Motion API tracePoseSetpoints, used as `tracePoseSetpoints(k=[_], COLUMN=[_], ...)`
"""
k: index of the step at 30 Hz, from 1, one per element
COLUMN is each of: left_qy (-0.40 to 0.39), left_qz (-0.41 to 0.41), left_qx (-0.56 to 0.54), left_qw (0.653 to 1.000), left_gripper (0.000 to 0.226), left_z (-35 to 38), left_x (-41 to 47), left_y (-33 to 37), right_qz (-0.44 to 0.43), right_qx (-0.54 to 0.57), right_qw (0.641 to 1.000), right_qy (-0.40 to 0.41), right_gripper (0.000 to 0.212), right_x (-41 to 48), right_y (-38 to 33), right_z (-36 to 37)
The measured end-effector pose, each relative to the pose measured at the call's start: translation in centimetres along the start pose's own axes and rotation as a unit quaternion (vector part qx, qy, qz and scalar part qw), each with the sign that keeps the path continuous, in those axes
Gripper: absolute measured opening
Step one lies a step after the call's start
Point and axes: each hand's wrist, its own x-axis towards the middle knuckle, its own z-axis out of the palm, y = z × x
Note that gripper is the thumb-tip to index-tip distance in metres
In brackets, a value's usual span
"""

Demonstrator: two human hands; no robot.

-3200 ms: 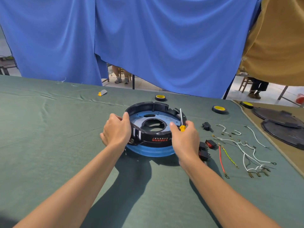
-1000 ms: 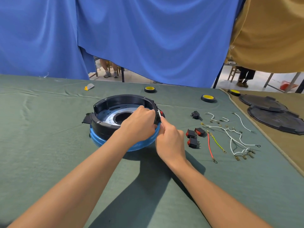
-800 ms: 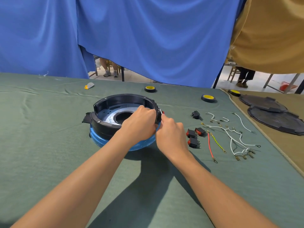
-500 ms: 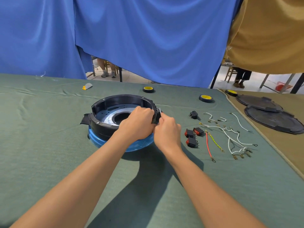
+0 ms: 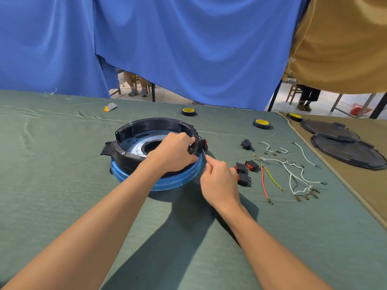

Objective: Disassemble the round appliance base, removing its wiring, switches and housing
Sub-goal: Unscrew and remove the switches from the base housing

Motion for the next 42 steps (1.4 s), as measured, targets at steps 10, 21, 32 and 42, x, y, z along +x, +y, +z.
tracePoseSetpoints(k=[10, 21, 32, 42], left_qy=[0.008, -0.001, 0.017, 0.005], left_qz=[-0.003, -0.004, -0.012, -0.002], left_qx=[0.008, 0.015, 0.024, 0.054], left_qw=[1.0, 1.0, 0.999, 0.999], left_gripper=[0.052, 0.047, 0.048, 0.039], left_z=[0.0, 0.0, 0.1, -0.7], left_x=[-0.1, 0.0, -0.4, -0.9], left_y=[0.0, -0.1, -0.6, -1.9], right_qz=[0.049, 0.044, 0.044, 0.033], right_qx=[0.006, 0.04, 0.157, 0.121], right_qw=[0.999, 0.997, 0.982, 0.99], right_qy=[0.02, 0.054, 0.091, -0.06], right_gripper=[0.033, 0.03, 0.024, 0.016], right_x=[-0.2, 0.0, 3.6, 7.5], right_y=[-0.2, 0.4, -0.5, 0.3], right_z=[0.4, 0.5, -0.5, 0.1])
